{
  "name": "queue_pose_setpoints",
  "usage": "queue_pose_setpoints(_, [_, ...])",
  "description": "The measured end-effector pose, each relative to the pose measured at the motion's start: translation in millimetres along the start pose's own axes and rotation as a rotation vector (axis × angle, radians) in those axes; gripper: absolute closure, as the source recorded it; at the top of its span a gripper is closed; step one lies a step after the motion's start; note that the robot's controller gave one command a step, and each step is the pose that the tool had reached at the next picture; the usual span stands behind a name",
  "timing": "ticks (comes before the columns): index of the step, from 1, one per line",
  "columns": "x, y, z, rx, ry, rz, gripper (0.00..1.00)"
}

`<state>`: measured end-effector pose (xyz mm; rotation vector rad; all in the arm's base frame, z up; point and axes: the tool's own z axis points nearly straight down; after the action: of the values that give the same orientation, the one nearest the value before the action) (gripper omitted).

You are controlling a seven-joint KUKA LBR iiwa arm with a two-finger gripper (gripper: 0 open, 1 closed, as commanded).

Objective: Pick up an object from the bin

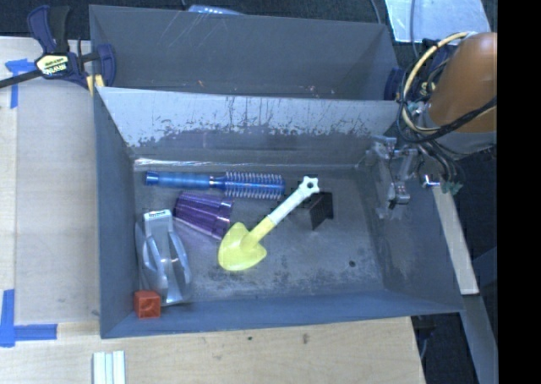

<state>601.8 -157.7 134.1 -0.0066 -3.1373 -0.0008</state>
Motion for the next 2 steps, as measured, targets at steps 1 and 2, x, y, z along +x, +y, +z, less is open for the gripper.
queue_pose_setpoints(1, [-1.6, 0.5, -5.2, 0.001, -0.007, -0.003, 0.0])
queue_pose_setpoints(2, [37.2, 56.1, 25.3, 0.002, -0.007, -0.066, 0.0])
